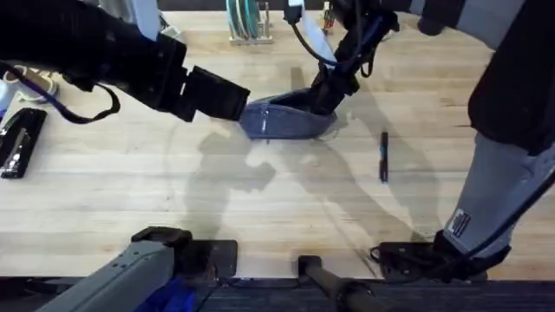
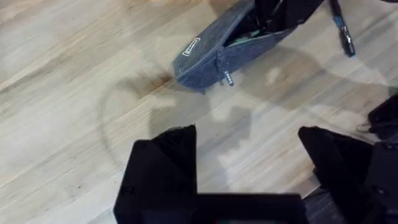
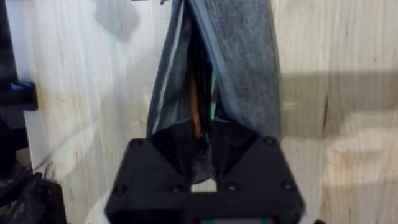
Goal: Unzip the bag, pick up the pens from the table one at a time and place them inside, then zip the bag closed.
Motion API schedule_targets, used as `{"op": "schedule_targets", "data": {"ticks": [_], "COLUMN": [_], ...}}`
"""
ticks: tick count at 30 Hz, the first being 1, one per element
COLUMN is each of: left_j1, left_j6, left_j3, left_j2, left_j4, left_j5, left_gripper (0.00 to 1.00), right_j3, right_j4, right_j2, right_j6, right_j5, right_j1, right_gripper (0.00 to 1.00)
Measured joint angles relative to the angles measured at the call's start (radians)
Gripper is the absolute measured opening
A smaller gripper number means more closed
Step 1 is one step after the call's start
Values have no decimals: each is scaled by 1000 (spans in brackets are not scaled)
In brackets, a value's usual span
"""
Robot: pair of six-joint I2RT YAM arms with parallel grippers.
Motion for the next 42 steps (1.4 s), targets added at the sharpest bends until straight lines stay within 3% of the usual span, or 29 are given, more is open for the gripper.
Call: {"op": "schedule_targets", "data": {"ticks": [1,6,7,30,42], "left_j1": [0,0,0,0,0], "left_j6": [0,0,0,0,0], "left_j3": [0,0,0,0,0], "left_j2": [0,0,0,0,0], "left_j4": [0,0,0,0,0], "left_j5": [0,0,0,0,0], "left_gripper": [996,997,996,995,995], "right_j3": [0,2,2,2,20], "right_j4": [0,1,4,4,-1], "right_j2": [0,0,0,0,-2], "right_j6": [-1,1,-2,-2,94], "right_j5": [-2,-12,-11,-11,-14], "right_j1": [0,1,1,2,3], "right_gripper": [216,918,976,996,996]}}
